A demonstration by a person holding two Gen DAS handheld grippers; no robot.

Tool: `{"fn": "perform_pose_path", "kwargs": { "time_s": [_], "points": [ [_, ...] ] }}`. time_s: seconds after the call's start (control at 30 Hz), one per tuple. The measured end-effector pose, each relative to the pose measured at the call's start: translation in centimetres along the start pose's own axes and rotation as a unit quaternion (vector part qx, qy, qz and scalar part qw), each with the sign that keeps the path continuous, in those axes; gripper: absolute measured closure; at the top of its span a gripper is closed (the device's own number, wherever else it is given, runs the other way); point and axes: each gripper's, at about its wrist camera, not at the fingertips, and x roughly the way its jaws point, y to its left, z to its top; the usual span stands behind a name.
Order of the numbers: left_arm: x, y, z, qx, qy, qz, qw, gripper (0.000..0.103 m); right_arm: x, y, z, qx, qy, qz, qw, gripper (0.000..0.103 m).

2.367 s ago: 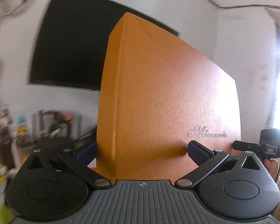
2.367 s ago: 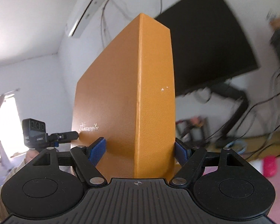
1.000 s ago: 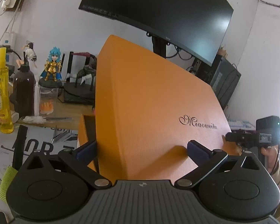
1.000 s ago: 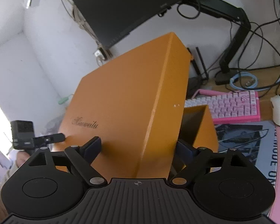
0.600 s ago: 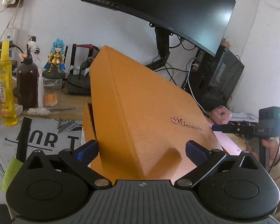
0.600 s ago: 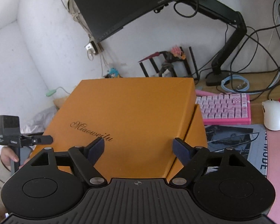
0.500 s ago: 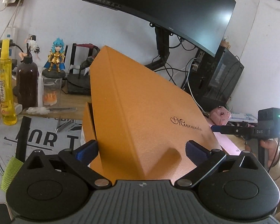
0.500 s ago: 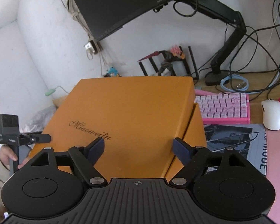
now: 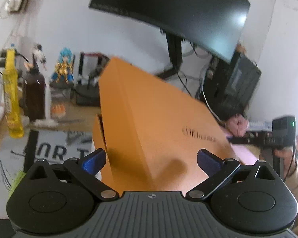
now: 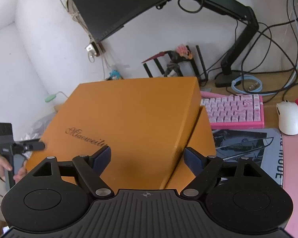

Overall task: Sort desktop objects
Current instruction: 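Turn and carry the orange box toward the desk with both tools, then lower the orange box flat onto the desk with both tools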

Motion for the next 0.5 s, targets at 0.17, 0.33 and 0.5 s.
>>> {"fn": "perform_pose_path", "kwargs": {
  "time_s": [0.17, 0.33, 0.5],
  "points": [
    [0.2, -0.2, 0.1, 0.008, 0.0, 0.034, 0.9994, 0.029, 0.3, -0.4, 0.3, 0.0, 0.001, -0.002, 1.0, 0.02],
    [0.3, 0.9, -0.2, -0.015, 0.001, 0.021, 0.9997, 0.029, 0.8, -0.4, 0.4, -0.003, 0.005, 0.001, 1.0, 0.02],
    [0.7, 1.9, -0.6, -0.025, 0.005, 0.025, 0.9994, 0.031, 0.9, 0.0, 0.7, -0.001, -0.009, 0.013, 1.0, 0.019]
  ]
}}
